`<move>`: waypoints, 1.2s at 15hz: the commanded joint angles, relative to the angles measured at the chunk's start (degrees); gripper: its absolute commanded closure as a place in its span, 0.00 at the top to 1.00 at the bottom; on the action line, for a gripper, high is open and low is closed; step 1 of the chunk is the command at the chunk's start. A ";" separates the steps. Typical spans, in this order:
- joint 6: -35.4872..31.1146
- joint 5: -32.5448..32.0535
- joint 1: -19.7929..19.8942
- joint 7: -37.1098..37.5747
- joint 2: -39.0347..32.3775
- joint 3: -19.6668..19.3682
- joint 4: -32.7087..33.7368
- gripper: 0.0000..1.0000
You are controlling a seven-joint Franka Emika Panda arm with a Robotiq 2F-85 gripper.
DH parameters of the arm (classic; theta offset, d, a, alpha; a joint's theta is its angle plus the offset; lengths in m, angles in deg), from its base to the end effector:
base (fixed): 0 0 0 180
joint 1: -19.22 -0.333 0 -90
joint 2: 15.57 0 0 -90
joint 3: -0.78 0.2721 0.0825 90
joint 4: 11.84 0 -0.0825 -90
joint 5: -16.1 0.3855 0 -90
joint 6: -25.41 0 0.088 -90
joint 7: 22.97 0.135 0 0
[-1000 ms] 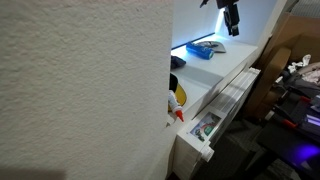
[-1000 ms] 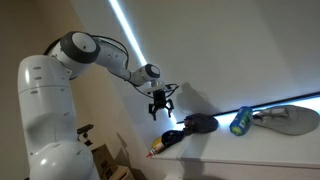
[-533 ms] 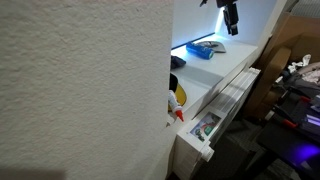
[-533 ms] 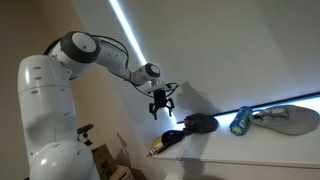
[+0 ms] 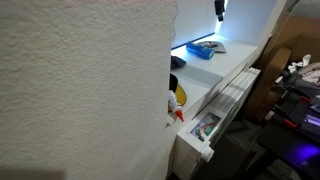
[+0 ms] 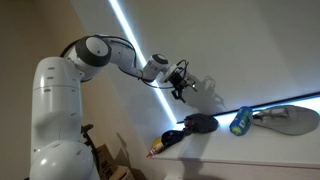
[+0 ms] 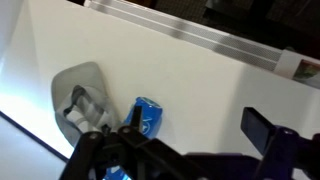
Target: Pick up the pack of tennis balls.
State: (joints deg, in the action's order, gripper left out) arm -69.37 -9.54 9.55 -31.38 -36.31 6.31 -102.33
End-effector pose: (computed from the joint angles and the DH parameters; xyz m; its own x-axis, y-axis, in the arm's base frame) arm 0.6072 0.1033 0.3519 0.8467 0.4098 -0.3393 0.5146 -0.7929 0.3265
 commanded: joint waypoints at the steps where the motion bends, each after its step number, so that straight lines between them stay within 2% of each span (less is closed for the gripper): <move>1: -3.35 0.43 1.52 5.77 -2.00 -1.94 3.48 1.00; 5: -11.65 11.62 9.80 -0.34 1.96 -4.32 -2.20 1.00; 9: -16.39 24.07 16.21 -3.28 2.54 -6.13 -3.81 1.00; 10: -13.53 19.96 14.27 -2.38 0.62 -6.66 -0.72 1.00; 12: -14.11 22.85 15.97 -3.15 0.84 -7.00 -1.12 1.00; 14: -14.26 23.14 15.91 -3.14 0.85 -6.92 -1.17 1.00; 15: -16.95 21.56 14.36 0.58 5.79 -7.00 -6.97 1.00; 16: -21.47 21.70 12.93 4.85 4.13 -6.57 -4.29 1.00; 18: -25.04 20.22 10.70 10.52 -0.59 -6.58 2.25 1.00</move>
State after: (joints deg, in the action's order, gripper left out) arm -88.92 12.83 23.63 -28.31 -34.36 0.03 -104.08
